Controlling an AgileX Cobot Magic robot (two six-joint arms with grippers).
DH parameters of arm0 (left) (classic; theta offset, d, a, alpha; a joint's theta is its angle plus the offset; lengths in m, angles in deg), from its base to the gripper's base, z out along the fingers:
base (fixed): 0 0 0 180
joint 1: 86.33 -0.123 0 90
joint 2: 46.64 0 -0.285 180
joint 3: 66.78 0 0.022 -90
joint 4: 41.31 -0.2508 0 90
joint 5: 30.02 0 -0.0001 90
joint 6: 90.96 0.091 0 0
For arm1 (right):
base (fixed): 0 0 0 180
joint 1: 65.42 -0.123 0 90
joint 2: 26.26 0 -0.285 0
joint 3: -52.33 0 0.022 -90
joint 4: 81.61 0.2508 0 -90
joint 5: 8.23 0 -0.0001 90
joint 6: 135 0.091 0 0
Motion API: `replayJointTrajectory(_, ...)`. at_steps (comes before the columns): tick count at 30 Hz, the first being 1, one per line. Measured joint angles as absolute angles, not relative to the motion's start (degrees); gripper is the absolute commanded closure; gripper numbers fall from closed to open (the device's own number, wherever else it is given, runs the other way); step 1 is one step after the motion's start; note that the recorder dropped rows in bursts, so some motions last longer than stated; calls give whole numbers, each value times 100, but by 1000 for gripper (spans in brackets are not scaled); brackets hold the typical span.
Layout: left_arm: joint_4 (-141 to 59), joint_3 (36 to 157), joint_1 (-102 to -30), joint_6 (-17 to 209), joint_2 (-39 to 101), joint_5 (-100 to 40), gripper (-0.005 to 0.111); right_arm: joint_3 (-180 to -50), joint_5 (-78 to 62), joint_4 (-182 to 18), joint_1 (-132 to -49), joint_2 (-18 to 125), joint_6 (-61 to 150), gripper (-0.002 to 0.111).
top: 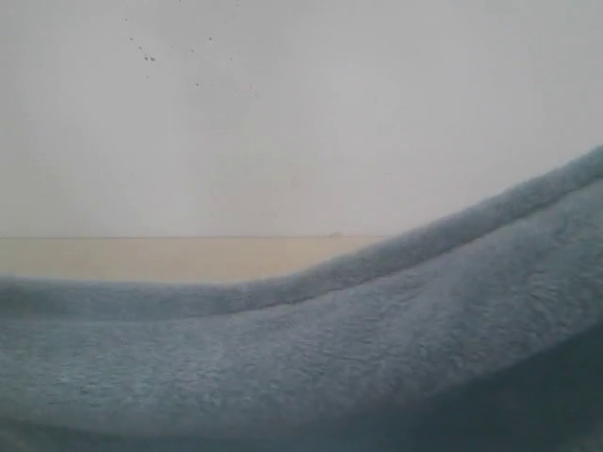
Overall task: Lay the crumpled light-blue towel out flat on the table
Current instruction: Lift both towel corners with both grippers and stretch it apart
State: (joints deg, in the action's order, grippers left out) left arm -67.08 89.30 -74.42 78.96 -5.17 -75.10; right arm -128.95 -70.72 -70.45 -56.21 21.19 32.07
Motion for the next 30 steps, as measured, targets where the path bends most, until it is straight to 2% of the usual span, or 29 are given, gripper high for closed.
replayJointTrajectory(4, -6567, 7884, -7297, 7648, 753, -6481, 103, -11816, -6691, -9303, -6397, 3019, 4304, 108)
replayJointTrajectory(6, -6554, 7751, -7288, 7595, 1424, -6042, 103, -11312, -6105, -10016, -6652, 3583, 4755, 108)
replayJointTrajectory(11, -6348, 7753, -7288, 7571, 2883, -4647, 103, -10758, -4878, -10878, -6710, 4625, 5501, 108)
replayJointTrajectory(19, -6661, 7753, -7288, 7611, 4351, -2875, 103, -10617, -3444, -12219, -6710, 6056, 6433, 108)
replayJointTrajectory(24, -6773, 8089, -7341, 7923, 5171, -2632, 103, -10617, -2637, -13335, -6710, 6731, 7300, 108)
replayJointTrajectory(30, -6372, 8763, -7737, 8018, 5852, -2567, 103, -10832, -2290, -14849, -6710, 7514, 9037, 108)
